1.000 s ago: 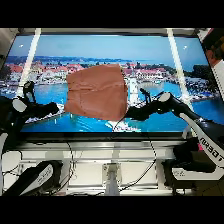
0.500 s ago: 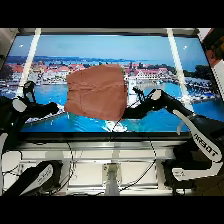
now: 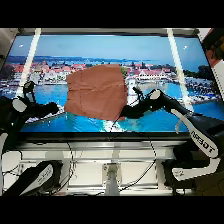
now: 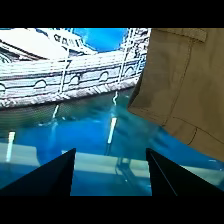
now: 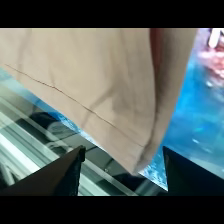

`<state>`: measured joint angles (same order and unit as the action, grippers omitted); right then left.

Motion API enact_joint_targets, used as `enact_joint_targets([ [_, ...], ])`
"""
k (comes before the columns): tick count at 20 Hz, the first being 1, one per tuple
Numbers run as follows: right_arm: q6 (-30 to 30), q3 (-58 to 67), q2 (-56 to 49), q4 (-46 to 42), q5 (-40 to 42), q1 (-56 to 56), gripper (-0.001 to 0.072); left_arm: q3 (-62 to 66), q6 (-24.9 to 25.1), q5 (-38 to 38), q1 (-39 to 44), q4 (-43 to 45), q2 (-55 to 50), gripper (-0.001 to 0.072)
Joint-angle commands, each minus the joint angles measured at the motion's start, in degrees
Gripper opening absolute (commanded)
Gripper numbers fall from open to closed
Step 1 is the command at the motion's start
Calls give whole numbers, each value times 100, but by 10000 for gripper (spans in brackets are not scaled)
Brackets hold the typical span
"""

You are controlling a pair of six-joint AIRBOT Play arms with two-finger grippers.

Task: Fold the clothes and pants, and hang the long-sleeved shirts on hangers.

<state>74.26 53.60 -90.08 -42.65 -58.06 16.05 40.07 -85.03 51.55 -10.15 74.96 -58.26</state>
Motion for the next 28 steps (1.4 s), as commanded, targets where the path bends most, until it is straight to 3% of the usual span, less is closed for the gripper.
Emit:
enact_joint_targets([
  [1,4,4,-131,404,-109,7,477,-4,0,-7,-7,2,-4,513],
  [6,-208,4,-153,970,-111,7,446,-7,-2,-63,-7,0,-4,513],
  [8,-413,4,-153,1329,-155,7,368,-7,-2,-59,-7,-2,-4,513],
  [10,-501,4,-153,1526,-173,7,362,-7,0,-57,-7,-2,-9,513],
  [12,-601,4,-153,1539,-175,7,180,-7,2,4,-4,-4,-9,515],
  [13,-601,4,-153,1543,-175,7,173,-7,13,59,7,-4,-9,515],
  [15,-603,4,-151,1543,-175,7,8,-7,345,225,4,-291,-9,549],
  [19,-603,4,-149,1547,-170,7,9,-7,1121,361,4,-1281,-9,565],
  [21,-605,4,-120,1558,-179,7,8,-7,1355,361,-31,-1119,-28,565],
  [23,-643,4,-120,1591,-199,7,9,-7,1351,393,-262,-1038,-203,564],
  [25,-647,4,-120,1589,-195,7,8,-7,1414,415,-621,-1537,-573,564],
  [27,-647,4,-120,1589,-199,7,9,-4,2041,501,-955,-2514,-1075,565],
  [28,-649,4,-120,1589,-210,7,9,-4,2439,581,-1054,-2992,-1311,610],
])
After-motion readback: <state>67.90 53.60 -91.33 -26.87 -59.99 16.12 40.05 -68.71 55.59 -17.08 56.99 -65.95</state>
